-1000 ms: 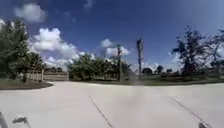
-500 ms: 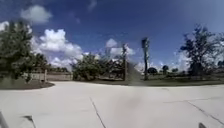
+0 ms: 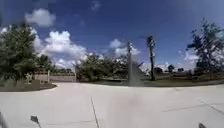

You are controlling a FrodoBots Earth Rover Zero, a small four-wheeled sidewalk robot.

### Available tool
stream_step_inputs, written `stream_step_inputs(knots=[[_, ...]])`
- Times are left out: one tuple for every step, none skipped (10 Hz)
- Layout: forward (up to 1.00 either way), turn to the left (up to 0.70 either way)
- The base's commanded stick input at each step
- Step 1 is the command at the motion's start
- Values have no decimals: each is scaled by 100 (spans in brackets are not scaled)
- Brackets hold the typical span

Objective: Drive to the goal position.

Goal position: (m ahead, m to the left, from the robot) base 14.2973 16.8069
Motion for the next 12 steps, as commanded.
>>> stream_step_inputs(knots=[[70,0],[70,0],[70,0],[70,0],[70,0],[70,5],[70,14],[70,14],[70,14],[70,14],[70,14],[70,14]])
